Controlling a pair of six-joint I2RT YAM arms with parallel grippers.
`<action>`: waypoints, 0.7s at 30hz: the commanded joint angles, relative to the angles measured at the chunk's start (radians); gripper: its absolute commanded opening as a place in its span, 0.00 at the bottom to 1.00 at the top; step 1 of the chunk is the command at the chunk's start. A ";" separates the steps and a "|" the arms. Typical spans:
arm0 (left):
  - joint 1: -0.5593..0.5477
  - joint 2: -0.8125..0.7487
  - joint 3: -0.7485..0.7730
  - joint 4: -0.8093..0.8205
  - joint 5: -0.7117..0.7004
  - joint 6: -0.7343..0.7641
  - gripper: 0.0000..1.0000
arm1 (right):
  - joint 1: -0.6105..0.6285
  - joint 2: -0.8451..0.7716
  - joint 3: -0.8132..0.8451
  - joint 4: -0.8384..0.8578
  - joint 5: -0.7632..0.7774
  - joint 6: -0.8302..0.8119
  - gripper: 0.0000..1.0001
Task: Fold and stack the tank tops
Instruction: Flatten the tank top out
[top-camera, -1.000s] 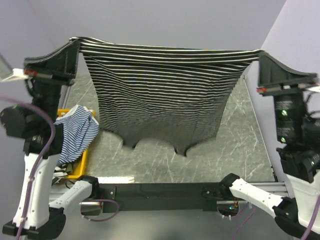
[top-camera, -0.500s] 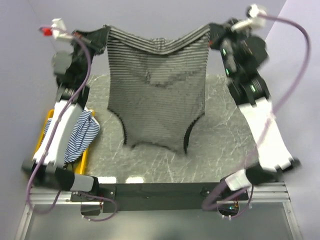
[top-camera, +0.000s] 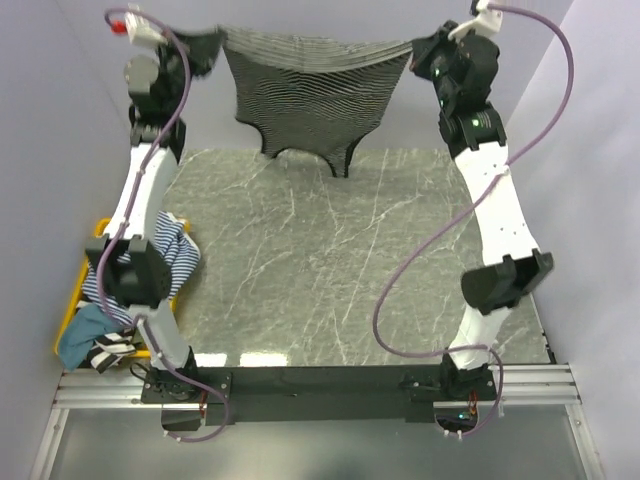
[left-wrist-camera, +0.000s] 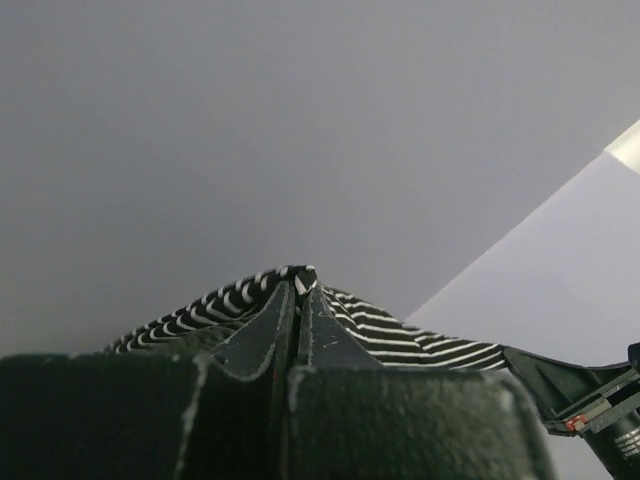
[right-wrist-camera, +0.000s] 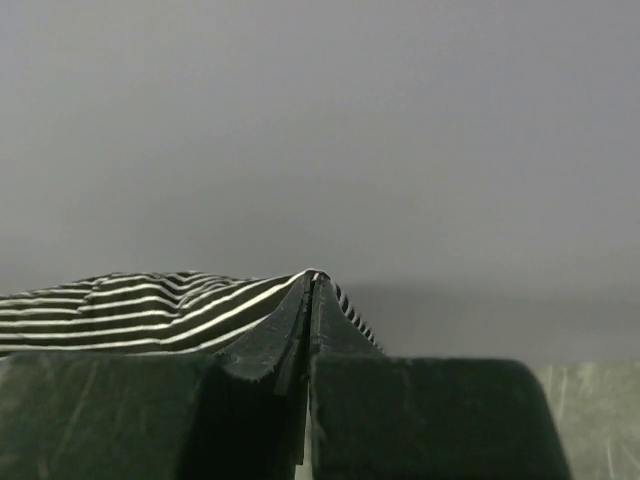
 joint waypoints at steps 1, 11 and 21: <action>0.000 -0.223 -0.348 0.170 0.036 -0.037 0.01 | 0.004 -0.176 -0.242 0.082 -0.047 0.043 0.00; -0.037 -0.703 -1.283 0.218 -0.040 -0.154 0.01 | 0.006 -0.617 -1.272 0.128 -0.143 0.230 0.00; -0.157 -0.975 -1.651 -0.090 -0.158 -0.169 0.01 | 0.021 -0.818 -1.621 0.052 -0.159 0.289 0.00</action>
